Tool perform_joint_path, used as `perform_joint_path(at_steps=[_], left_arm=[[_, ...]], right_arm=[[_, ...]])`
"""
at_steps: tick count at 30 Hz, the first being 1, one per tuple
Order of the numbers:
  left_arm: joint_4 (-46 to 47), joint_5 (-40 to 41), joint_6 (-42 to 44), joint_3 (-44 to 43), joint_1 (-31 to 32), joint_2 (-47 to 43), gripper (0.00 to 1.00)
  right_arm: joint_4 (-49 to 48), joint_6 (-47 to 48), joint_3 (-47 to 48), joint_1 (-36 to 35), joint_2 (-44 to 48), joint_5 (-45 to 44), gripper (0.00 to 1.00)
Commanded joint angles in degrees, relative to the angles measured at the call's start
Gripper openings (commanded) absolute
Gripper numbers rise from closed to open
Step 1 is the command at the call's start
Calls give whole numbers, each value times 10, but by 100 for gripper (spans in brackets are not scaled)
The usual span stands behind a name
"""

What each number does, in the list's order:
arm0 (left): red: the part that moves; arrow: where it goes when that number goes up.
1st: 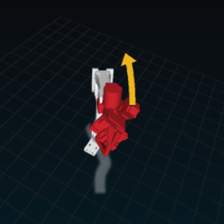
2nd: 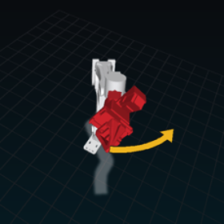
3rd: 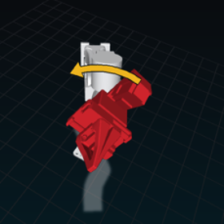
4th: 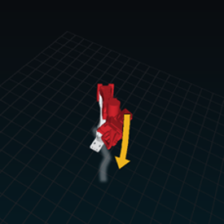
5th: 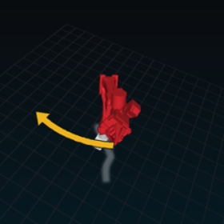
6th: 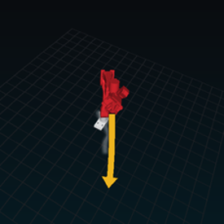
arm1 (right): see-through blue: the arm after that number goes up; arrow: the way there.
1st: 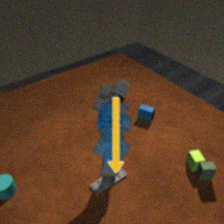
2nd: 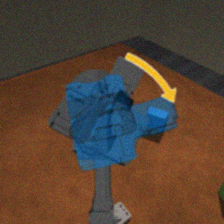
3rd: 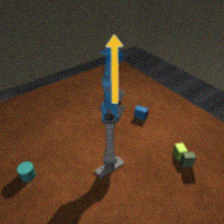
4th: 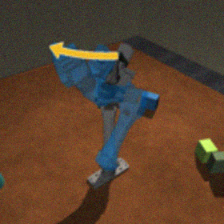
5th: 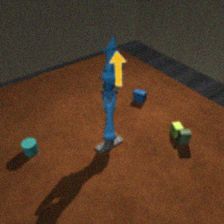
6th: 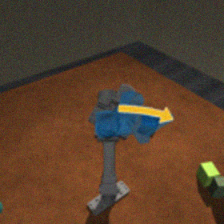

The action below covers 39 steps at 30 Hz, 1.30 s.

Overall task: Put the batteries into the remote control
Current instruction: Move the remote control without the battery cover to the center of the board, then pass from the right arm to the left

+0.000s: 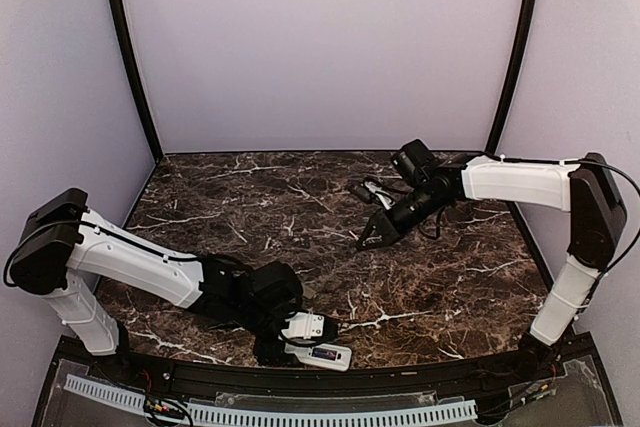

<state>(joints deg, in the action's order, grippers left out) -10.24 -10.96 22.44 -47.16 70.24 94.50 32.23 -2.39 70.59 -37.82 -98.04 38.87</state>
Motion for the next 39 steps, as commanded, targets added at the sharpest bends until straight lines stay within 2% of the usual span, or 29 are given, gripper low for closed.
perform_joint_path(at_steps=[1,8,15,19,20,24,28,33,39], left_arm=[[14,0,-16,15,-1,-38,77],[60,2,-74,27,-1,-109,77],[95,72,-143,28,-12,-169,79],[130,87,-192,16,-67,-193,80],[130,79,-200,8,-98,-196,80],[140,68,-221,-34,-179,-188,82],[169,60,-236,-76,-228,-143,85],[240,72,-261,-110,-262,-78,85],[310,103,-292,-83,-273,-85,88]], right_arm=[[38,-7,11,-11,17,9,0],[65,-16,24,-11,34,-12,0],[93,-22,29,-11,71,-39,0],[86,-16,45,-11,74,-50,0],[86,-13,52,-10,72,-58,0],[84,12,68,0,60,-67,0],[42,66,64,23,40,-35,0],[-73,77,22,52,38,0,0],[-87,79,-7,53,45,-26,0]])
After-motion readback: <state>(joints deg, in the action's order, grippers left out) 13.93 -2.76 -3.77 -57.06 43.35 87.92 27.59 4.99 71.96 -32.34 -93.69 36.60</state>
